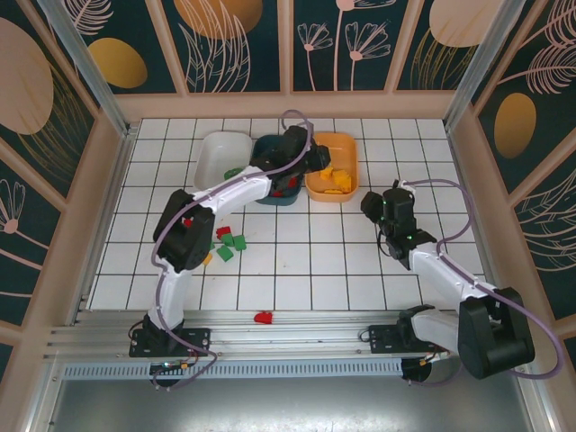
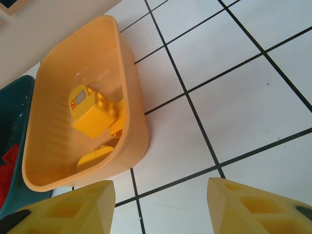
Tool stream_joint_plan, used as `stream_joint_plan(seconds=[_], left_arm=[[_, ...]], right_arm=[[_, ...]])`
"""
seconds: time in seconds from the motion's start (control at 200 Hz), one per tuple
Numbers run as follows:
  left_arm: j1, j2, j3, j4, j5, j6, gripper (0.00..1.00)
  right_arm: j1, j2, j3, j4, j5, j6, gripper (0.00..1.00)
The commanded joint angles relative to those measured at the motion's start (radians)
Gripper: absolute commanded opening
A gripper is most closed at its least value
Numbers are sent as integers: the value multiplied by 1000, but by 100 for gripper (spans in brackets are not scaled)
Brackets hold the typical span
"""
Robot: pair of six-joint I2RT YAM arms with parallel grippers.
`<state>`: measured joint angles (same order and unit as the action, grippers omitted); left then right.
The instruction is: Sort the legos into containers by color
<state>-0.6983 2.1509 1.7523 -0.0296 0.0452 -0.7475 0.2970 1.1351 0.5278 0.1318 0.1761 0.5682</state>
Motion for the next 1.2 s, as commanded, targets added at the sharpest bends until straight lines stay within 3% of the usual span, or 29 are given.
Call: stream_joint_plan(seconds=[0.0, 0.24, 0.365, 0.591, 0.741, 0.881, 1.011, 1.196], left_arm=[[-12, 51, 71, -34, 19, 36, 31], [-12, -6, 48, -31, -33, 61, 33], [-11, -175, -159, 42, -106, 62, 38], [-7, -539, -580, 96, -277, -12, 67], [11, -763, -839, 33, -411, -121, 99], [65, -973, -1061, -30, -451, -286, 99], [110, -1128, -1195, -95, -446, -347, 99], [156, -1218, -1329, -160, -315, -483, 94]], right_arm=[[-7, -23, -9, 25, -5, 16, 54], [-6, -20, -6, 26, -17, 8, 54], [22, -19, 1, 41, -36, -12, 54], [209, 39, 58, 63, 29, -102, 57], [280, 89, 88, 79, 32, -125, 58], [314, 122, 102, 80, 45, -137, 58], [334, 126, 107, 77, 56, -143, 58], [342, 125, 109, 75, 70, -146, 58]])
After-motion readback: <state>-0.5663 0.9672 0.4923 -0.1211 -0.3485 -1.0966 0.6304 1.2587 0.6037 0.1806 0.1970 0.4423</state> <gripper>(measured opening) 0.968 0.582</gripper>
